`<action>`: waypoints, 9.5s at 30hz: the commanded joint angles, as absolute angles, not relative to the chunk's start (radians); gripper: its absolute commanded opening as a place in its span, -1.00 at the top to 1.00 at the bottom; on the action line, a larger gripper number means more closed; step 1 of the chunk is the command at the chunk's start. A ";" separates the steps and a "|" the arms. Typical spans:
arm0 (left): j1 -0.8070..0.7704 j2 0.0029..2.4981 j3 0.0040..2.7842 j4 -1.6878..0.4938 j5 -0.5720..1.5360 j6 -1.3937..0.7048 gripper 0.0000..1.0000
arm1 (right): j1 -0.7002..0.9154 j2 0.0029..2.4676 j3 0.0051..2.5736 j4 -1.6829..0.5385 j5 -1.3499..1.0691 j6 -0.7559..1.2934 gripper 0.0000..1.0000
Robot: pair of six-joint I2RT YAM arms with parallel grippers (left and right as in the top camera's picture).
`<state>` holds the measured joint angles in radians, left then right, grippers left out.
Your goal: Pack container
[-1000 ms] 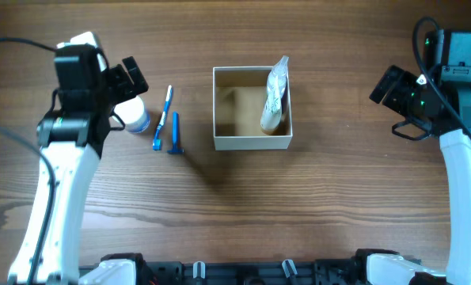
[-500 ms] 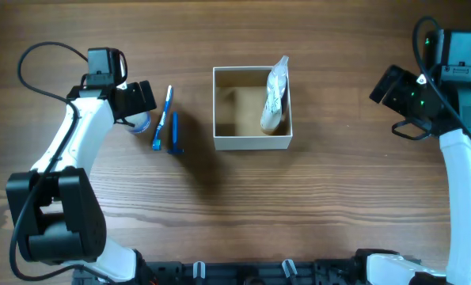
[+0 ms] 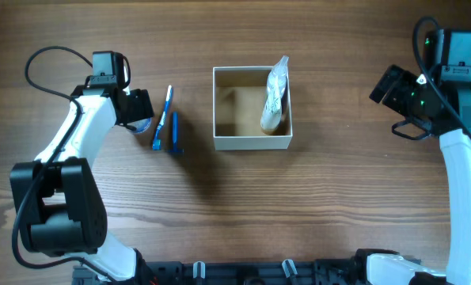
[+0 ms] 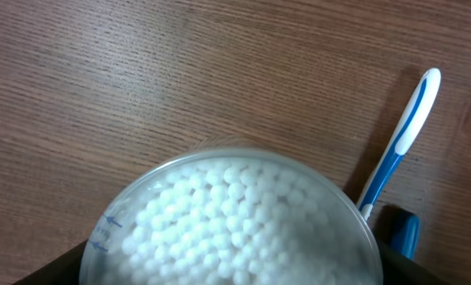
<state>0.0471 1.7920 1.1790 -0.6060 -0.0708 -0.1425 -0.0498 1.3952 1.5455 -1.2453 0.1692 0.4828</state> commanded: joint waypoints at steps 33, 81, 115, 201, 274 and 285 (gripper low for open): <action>-0.514 1.736 1.502 -0.618 0.065 -0.199 -1.00 | -0.054 1.404 1.550 -1.242 0.176 0.497 -1.00; -0.266 1.621 1.477 -1.000 -0.010 -0.192 0.92 | -0.054 1.404 1.550 -1.242 0.176 0.497 -1.00; -0.390 1.429 1.473 -1.165 -0.302 -0.445 -0.40 | -0.054 1.404 1.550 -1.243 0.176 0.497 -0.99; -0.470 1.274 1.579 -1.092 -0.103 -0.323 -1.00 | -0.054 1.404 1.550 -1.242 0.176 0.497 -0.99; -0.080 0.003 0.148 -0.541 0.078 -0.167 -0.99 | -0.044 1.277 1.500 -1.227 0.191 0.496 -0.99; -0.080 0.003 0.148 -0.541 0.078 -0.167 -0.99 | -0.044 0.679 0.761 -0.598 0.054 0.496 -0.99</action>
